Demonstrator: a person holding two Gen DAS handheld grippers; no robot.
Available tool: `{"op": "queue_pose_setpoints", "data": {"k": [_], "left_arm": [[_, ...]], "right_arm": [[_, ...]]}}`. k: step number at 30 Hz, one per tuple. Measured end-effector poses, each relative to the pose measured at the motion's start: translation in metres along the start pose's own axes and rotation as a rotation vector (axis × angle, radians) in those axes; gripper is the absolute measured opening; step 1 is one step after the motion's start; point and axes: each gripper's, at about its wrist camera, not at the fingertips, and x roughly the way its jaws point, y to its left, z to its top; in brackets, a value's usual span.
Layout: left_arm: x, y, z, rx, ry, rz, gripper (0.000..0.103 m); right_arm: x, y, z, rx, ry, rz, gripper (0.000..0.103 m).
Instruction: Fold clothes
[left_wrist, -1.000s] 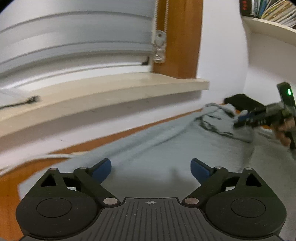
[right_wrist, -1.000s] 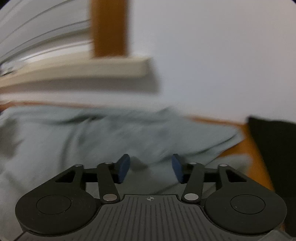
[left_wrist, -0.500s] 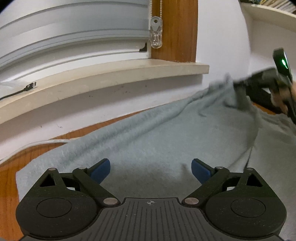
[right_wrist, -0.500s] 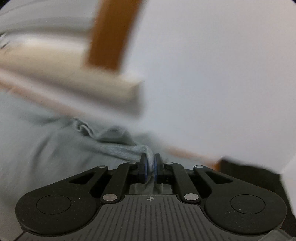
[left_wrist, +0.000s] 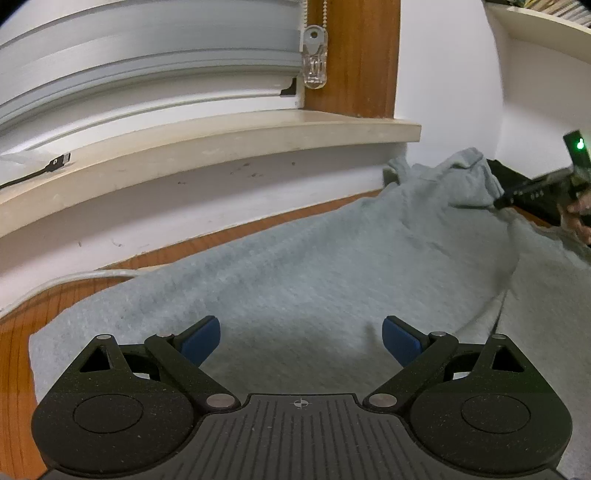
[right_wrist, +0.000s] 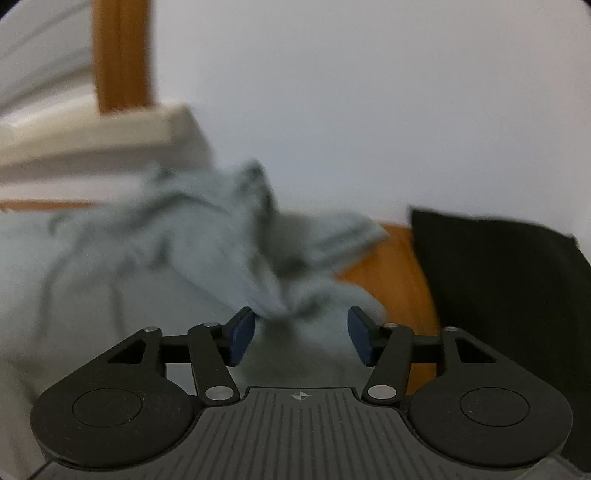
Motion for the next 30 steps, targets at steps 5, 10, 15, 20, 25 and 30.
{"op": "queue_pose_setpoints", "data": {"k": [5, 10, 15, 20, 25, 30], "left_arm": [[0.002, -0.001, 0.001, 0.006, 0.004, 0.007, 0.096], [0.000, -0.001, 0.000, 0.002, 0.001, 0.020, 0.096], [0.004, -0.002, 0.000, 0.002, 0.024, 0.022, 0.096], [0.009, -0.005, 0.000, 0.021, 0.049, 0.027, 0.096], [0.012, -0.005, -0.001, 0.030, 0.060, 0.036, 0.096], [0.016, -0.009, -0.001, 0.055, 0.073, 0.056, 0.096]], "right_arm": [[0.018, -0.006, 0.000, 0.066, -0.004, 0.002, 0.030], [0.020, -0.007, 0.010, 0.095, -0.116, -0.073, 0.000], [0.033, -0.007, 0.003, 0.100, -0.044, -0.056, 0.002], [0.008, -0.005, -0.008, 0.123, -0.116, -0.092, 0.050], [-0.023, 0.030, -0.011, 0.095, -0.199, -0.008, 0.055], [-0.022, 0.085, -0.029, 0.088, -0.184, 0.179, 0.063]]}}
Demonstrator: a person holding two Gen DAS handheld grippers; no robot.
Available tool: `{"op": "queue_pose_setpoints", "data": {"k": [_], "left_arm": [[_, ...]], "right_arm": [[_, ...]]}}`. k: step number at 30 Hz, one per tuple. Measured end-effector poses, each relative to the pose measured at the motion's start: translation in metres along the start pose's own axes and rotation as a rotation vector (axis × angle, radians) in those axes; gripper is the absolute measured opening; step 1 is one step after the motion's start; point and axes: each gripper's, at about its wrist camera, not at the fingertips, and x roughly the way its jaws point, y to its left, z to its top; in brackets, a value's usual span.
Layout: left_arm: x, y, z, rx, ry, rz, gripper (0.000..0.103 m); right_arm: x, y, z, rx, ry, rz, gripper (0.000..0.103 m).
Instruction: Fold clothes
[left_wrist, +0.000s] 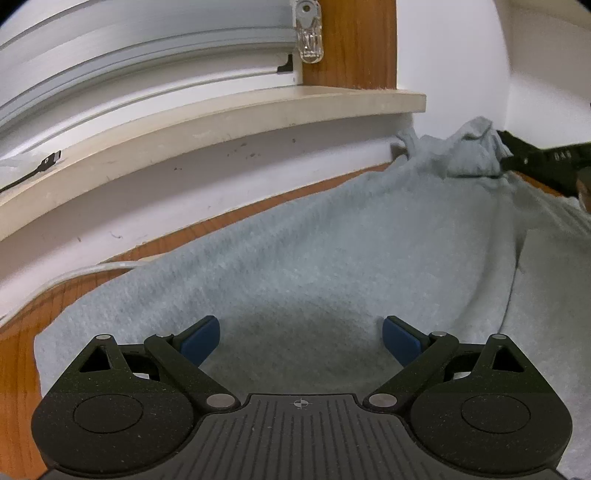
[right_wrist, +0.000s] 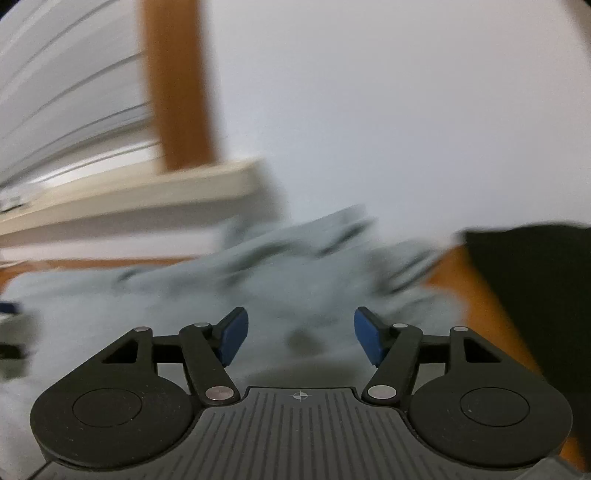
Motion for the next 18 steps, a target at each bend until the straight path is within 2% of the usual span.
{"op": "queue_pose_setpoints", "data": {"k": [2, 4, 5, 7, 11, 18], "left_arm": [[0.001, -0.001, 0.000, 0.007, 0.004, 0.008, 0.096], [0.001, -0.001, -0.001, 0.011, 0.011, 0.011, 0.099], [0.002, -0.001, -0.001, 0.013, 0.017, 0.008, 0.103], [0.000, -0.002, -0.003, 0.017, 0.020, 0.003, 0.103], [-0.009, -0.003, -0.007, 0.011, -0.015, 0.026, 0.103], [-0.025, 0.006, -0.012, -0.041, -0.029, -0.052, 0.103]], "right_arm": [[0.006, 0.021, -0.014, -0.039, 0.016, 0.027, 0.063], [0.011, 0.032, -0.018, -0.080, 0.036, 0.011, 0.063], [0.011, 0.034, -0.018, -0.076, 0.046, -0.006, 0.063], [0.009, 0.028, -0.018, -0.048, 0.025, -0.024, 0.063], [0.005, 0.028, -0.022, -0.042, 0.054, -0.055, 0.062], [0.000, 0.036, -0.027, -0.082, 0.054, -0.076, 0.063]]}}
